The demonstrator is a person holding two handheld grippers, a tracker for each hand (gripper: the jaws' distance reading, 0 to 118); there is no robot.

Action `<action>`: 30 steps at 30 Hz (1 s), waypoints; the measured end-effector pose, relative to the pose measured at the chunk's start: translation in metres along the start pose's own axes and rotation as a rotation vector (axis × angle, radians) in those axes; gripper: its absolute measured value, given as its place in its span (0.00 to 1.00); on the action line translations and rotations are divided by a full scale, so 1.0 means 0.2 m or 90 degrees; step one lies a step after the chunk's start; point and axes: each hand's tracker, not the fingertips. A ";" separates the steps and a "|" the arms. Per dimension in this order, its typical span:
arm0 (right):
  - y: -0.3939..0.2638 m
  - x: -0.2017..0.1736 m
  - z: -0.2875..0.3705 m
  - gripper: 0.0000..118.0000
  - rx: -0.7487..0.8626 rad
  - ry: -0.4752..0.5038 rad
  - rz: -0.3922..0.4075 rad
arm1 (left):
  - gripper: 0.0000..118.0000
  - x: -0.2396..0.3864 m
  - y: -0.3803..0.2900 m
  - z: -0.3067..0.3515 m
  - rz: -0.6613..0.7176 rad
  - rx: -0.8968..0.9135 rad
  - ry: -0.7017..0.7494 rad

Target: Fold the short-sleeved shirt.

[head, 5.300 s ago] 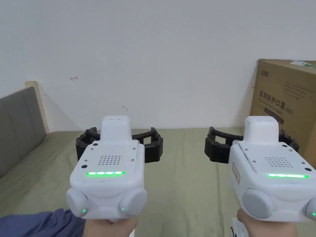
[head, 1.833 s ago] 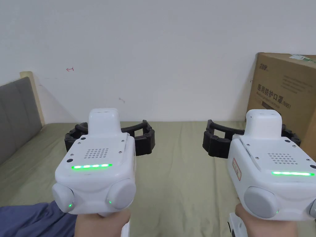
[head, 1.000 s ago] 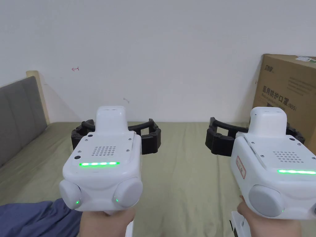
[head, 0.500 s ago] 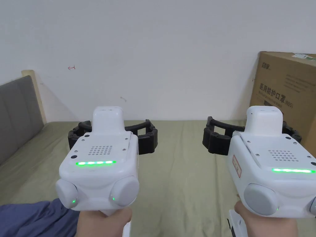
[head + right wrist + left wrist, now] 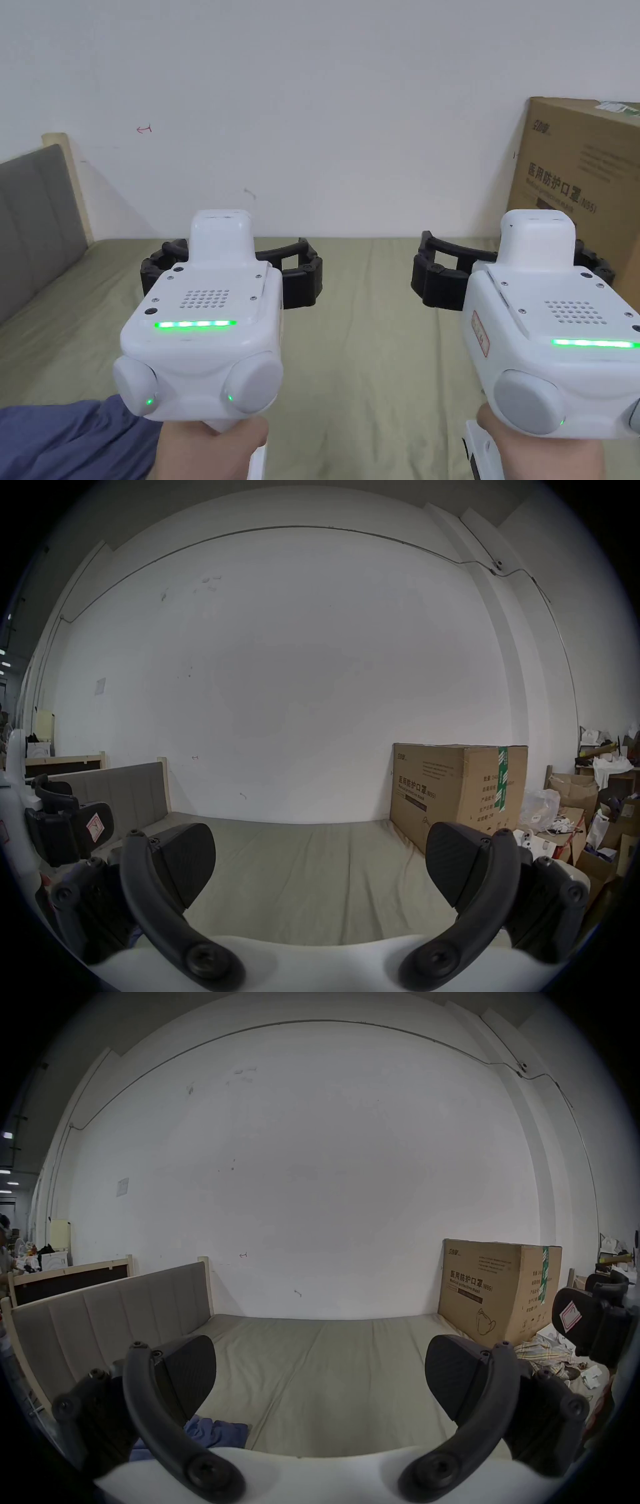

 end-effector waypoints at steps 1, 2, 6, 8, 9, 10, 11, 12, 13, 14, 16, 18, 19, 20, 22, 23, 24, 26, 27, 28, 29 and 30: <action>0.00 0.00 0.00 1.00 0.000 0.000 0.001 | 1.00 0.00 0.00 0.00 0.002 -0.001 -0.001; 0.00 0.00 0.00 1.00 0.002 0.001 0.000 | 1.00 -0.01 0.00 0.00 0.004 0.001 -0.004; 0.00 0.03 0.00 1.00 -0.001 0.006 -0.025 | 0.83 -0.01 0.00 0.02 -0.002 0.008 0.002; 0.00 0.03 0.00 0.95 -0.013 0.000 -0.040 | 0.47 -0.02 0.00 0.03 -0.003 -0.002 0.008; 0.00 0.04 0.00 0.68 -0.006 0.011 -0.046 | 0.15 -0.04 -0.01 0.02 -0.005 -0.009 0.001; 0.00 0.05 0.01 0.25 0.002 0.023 -0.055 | 0.01 -0.05 -0.02 0.01 -0.003 -0.021 -0.008; -0.01 0.05 0.01 0.00 0.000 0.028 -0.052 | 0.01 -0.05 -0.03 -0.01 -0.004 -0.037 0.001; -0.01 0.04 -0.02 0.00 -0.028 -0.007 -0.028 | 0.01 -0.06 -0.05 -0.01 -0.001 -0.040 0.012; -0.01 0.05 -0.02 0.00 -0.025 -0.019 -0.035 | 0.00 -0.08 -0.05 -0.01 0.026 -0.045 0.015; 0.00 0.07 -0.02 0.00 -0.038 0.011 -0.039 | 0.00 -0.09 -0.07 -0.02 0.058 -0.055 -0.017; 0.00 0.10 -0.03 0.00 -0.052 0.023 -0.041 | 0.00 -0.12 -0.09 -0.03 0.068 -0.066 -0.024; -0.02 0.10 -0.05 0.00 -0.058 0.000 -0.021 | 0.00 -0.13 -0.10 -0.04 0.055 -0.068 -0.029; -0.03 0.10 -0.05 0.00 -0.056 -0.001 -0.021 | 0.00 -0.12 -0.11 -0.05 0.044 -0.066 -0.030; -0.03 0.11 -0.05 0.00 -0.057 -0.002 -0.021 | 0.00 -0.12 -0.13 -0.06 0.038 -0.067 -0.033; -0.06 0.07 -0.07 0.00 -0.063 -0.010 -0.013 | 0.00 -0.14 -0.13 -0.07 0.036 -0.068 -0.042; -0.07 0.05 -0.08 0.00 -0.064 -0.009 -0.011 | 0.00 -0.16 -0.15 -0.07 0.037 -0.069 -0.043; -0.08 0.02 -0.09 0.00 -0.067 -0.004 -0.012 | 0.00 -0.19 -0.16 -0.08 0.037 -0.069 -0.041; -0.13 -0.08 -0.13 0.00 -0.074 0.022 -0.020 | 0.00 -0.27 -0.18 -0.09 0.026 -0.081 -0.025; -0.14 -0.14 -0.16 0.00 -0.078 0.036 -0.022 | 0.00 -0.34 -0.19 -0.08 0.025 -0.085 -0.018; -0.16 -0.21 -0.18 0.00 -0.087 0.054 -0.023 | 0.00 -0.42 -0.20 -0.07 0.027 -0.088 -0.015; -0.18 -0.29 -0.20 0.00 -0.098 0.079 -0.026 | 0.00 -0.52 -0.21 -0.06 0.030 -0.093 0.014; -0.22 -0.40 -0.24 0.00 -0.111 0.106 -0.031 | 0.00 -0.61 -0.22 -0.03 0.018 -0.097 0.054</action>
